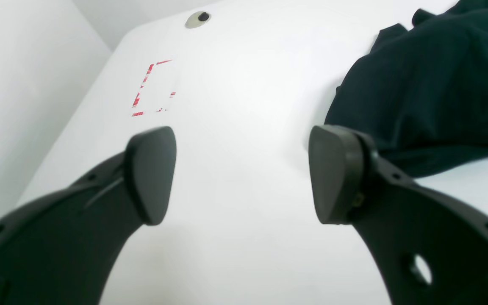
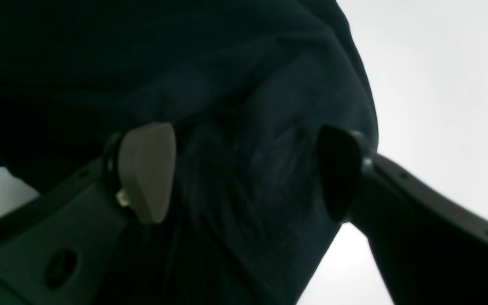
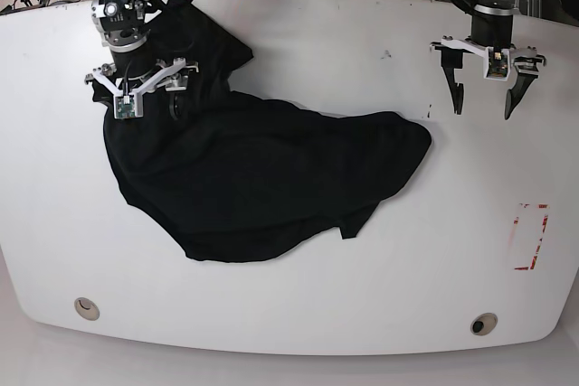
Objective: Fold the T-shirt properly
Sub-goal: 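Lower the right gripper onto the black T-shirt's bunched corner, then close the right gripper on the T-shirt edge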
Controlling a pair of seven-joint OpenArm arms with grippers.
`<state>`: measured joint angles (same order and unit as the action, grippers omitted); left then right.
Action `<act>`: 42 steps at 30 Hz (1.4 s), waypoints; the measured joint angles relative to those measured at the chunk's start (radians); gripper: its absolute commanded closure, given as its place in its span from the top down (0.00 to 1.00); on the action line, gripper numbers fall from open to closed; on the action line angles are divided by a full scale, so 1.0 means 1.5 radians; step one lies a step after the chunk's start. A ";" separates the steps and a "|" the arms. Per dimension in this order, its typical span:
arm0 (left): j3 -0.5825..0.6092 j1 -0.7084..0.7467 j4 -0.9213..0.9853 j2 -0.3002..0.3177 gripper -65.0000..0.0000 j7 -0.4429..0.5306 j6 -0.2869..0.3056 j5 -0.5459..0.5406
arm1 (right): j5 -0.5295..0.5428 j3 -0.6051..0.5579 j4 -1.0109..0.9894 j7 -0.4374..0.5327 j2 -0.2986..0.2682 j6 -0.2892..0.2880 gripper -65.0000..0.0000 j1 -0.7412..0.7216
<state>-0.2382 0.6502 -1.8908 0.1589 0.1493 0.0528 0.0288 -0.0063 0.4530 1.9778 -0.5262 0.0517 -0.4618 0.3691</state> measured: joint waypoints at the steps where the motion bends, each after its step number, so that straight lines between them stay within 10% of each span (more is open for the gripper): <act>1: -0.001 -0.001 0.000 0.000 0.71 -0.001 0.000 0.000 | 0.000 0.001 -0.001 -0.017 -0.002 0.002 0.84 -0.015; 13: -0.010 -0.009 -0.003 0.000 0.71 -0.007 -0.003 0.013 | 0.064 0.062 -0.020 -0.144 -0.012 0.008 0.83 -0.115; 42: -0.009 -0.020 0.003 0.000 0.70 -0.014 0.005 0.020 | 0.238 0.200 -0.167 -0.183 -0.018 -0.002 0.81 -0.124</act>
<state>-0.2523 0.6205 -1.8870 0.1593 0.1276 0.0608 0.0589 0.3508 0.7528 1.7275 -0.8005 0.0246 -0.4644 0.1837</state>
